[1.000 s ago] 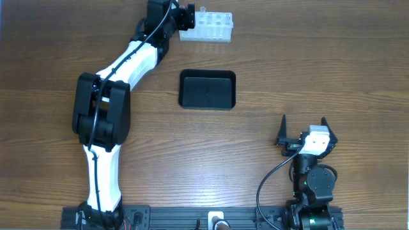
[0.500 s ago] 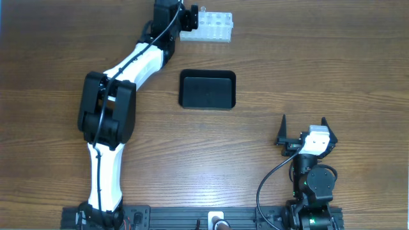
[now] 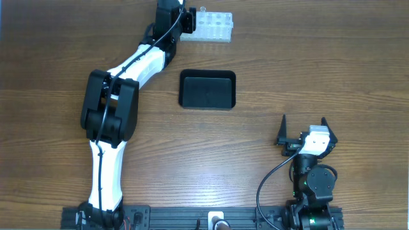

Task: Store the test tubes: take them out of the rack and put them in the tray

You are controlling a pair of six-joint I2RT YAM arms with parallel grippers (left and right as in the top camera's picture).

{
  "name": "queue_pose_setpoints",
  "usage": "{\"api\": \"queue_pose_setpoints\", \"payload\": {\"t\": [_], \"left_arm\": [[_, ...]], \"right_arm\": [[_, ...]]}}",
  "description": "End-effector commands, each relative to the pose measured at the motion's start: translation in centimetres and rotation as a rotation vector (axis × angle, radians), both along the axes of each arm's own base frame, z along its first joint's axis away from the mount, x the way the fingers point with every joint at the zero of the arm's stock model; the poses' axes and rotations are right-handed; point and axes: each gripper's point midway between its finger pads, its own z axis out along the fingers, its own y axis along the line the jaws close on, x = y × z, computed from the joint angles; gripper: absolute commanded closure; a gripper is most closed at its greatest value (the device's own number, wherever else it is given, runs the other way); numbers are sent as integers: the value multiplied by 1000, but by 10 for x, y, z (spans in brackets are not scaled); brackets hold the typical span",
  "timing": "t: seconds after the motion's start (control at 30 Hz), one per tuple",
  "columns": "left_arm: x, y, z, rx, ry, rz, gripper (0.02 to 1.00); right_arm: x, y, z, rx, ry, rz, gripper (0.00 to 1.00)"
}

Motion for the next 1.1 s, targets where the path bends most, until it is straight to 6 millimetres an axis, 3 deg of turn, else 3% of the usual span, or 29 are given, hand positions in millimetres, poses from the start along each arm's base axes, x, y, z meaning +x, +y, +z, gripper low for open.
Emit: {"api": "queue_pose_setpoints", "payload": {"t": [0.03,1.1], "left_arm": [[6,5,4,14,-21,28,408],[7,5,5,20,-31,45,750]], "right_arm": [[0,0,-3,-4,8,1,9],[0,0,-3,-4,8,1,9]]}}
